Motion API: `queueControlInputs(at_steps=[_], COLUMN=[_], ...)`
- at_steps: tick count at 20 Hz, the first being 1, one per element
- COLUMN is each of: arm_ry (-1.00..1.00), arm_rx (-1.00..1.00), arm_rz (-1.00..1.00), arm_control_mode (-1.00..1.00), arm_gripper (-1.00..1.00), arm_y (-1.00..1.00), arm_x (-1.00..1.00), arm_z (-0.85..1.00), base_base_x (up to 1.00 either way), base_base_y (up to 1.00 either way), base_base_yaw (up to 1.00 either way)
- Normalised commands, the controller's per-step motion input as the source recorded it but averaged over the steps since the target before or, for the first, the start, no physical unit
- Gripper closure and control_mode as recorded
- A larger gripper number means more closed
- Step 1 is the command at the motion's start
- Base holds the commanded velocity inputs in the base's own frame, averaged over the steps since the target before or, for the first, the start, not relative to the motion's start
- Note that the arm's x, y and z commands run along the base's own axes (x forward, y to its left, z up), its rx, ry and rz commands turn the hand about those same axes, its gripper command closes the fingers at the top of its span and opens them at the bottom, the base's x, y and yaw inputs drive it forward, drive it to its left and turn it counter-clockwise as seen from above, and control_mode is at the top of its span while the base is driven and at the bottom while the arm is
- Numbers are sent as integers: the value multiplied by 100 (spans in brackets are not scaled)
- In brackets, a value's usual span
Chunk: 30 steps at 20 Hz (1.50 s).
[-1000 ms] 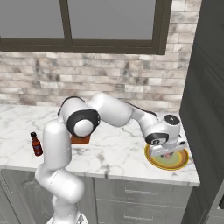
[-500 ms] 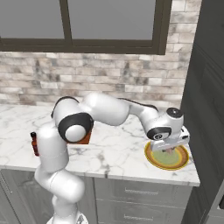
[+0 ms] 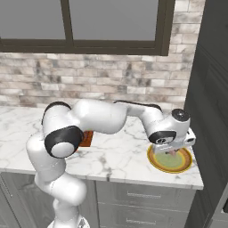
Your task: Pick the steak from the plate and place it on the cutting board. Then pick the condiment bottle from the cabinet and place it next to the cutting board.
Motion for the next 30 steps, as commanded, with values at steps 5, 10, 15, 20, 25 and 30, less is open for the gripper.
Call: queueControlInputs(at_steps=[5, 10, 15, 20, 25, 30], arm_ry=[-12, -12, -7, -3, 0, 0], arm_rx=[0, 0, -5, -9, -8, -4], arm_rz=[0, 0, 0, 0, 0, 0], arm_control_mode=[-100, -100, -100, -100, -100, -100], arm_gripper=[100, 100, 100, 100, 100, 100], arm_y=[33, 45, 61, 66, 69, 67], arm_x=[-47, -48, -44, -35, -30, -22], arm_z=[29, 29, 36, 37, 34, 30], base_base_x=[0, 0, 0, 0, 0, 0], base_base_y=[0, 0, 0, 0, 0, 0], base_base_yaw=[0, 0, 0, 0, 0, 0])
